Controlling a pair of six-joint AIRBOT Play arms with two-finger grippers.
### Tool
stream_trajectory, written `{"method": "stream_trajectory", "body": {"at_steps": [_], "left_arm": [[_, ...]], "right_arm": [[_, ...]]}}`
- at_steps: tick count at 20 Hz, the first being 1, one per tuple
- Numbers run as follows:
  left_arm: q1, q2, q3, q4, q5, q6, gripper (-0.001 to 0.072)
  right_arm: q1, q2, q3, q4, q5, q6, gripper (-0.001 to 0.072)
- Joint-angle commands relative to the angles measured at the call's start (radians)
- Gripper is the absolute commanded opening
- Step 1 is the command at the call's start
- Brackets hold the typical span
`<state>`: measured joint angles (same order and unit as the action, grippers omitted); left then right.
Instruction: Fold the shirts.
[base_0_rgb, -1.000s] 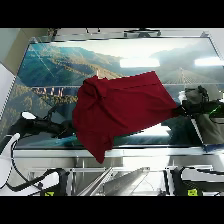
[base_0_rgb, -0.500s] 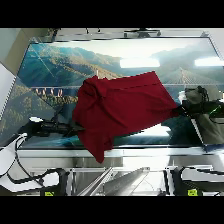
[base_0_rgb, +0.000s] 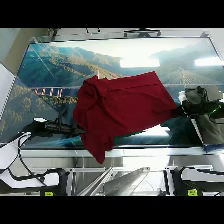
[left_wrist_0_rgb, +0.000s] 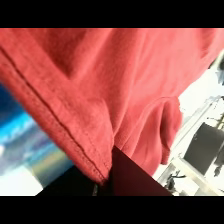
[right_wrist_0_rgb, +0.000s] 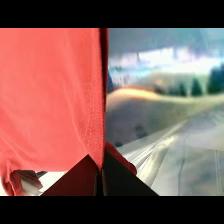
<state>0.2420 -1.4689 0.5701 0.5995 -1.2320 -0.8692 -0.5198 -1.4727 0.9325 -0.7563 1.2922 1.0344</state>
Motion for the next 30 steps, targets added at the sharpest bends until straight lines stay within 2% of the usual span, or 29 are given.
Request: {"method": "stream_trajectory", "body": {"at_steps": [1, 3, 14, 15, 16, 17, 20, 21, 23, 26, 28, 30], "left_arm": [[0.026, -0.001, 0.001, -0.025, -0.026, 0.01, 0.003], [0.037, -0.001, 0.001, -0.025, -0.035, 0.01, 0.0029], [0.037, -0.001, 0.002, -0.019, -0.057, 0.018, 0.0032], [0.037, -0.001, 0.001, -0.016, -0.061, 0.019, 0.0046], [0.037, -0.001, 0.001, -0.016, -0.072, 0.03, 0.0101], [0.037, -0.001, 0.001, -0.016, -0.082, 0.047, 0.0034], [0.037, -0.001, 0.003, -0.055, -0.114, 0.074, 0.0034], [0.037, -0.001, 0.016, -0.108, -0.177, 0.1, 0.0033], [0.037, 0.035, 0.06, -0.243, -0.362, 0.13, 0.0029], [0.037, 0.207, 0.19, -0.595, -0.605, 0.127, 0.0027], [0.044, 0.358, 0.332, -0.877, -0.623, 0.092, 0.003], [0.076, 0.475, 0.531, -1.093, -0.624, 0.088, 0.0031]], "right_arm": [[0.0, -0.001, 0.001, 0.0, 0.024, 0.02, 0.0018], [0.0, -0.001, 0.001, 0.0, 0.026, 0.05, 0.0018], [0.0, -0.001, 0.001, 0.0, 0.025, 0.055, 0.0017], [0.0, -0.001, 0.001, 0.0, 0.025, 0.055, 0.0017], [0.0, -0.001, 0.001, 0.0, 0.025, 0.055, 0.0017], [0.0, -0.001, 0.001, 0.001, 0.025, 0.055, 0.0017], [0.0, 0.0, 0.001, 0.024, 0.031, 0.062, 0.0015], [0.0, 0.006, 0.001, 0.064, 0.047, 0.053, 0.0015], [-0.002, 0.071, 0.002, 0.209, 0.085, -0.036, 0.0014], [-0.002, 0.313, 0.047, 0.494, 0.115, -0.139, 0.0015], [-0.003, 0.499, 0.134, 0.647, 0.095, -0.2, 0.0016], [-0.003, 0.674, 0.242, 0.705, -0.016, -0.257, 0.0016]]}}
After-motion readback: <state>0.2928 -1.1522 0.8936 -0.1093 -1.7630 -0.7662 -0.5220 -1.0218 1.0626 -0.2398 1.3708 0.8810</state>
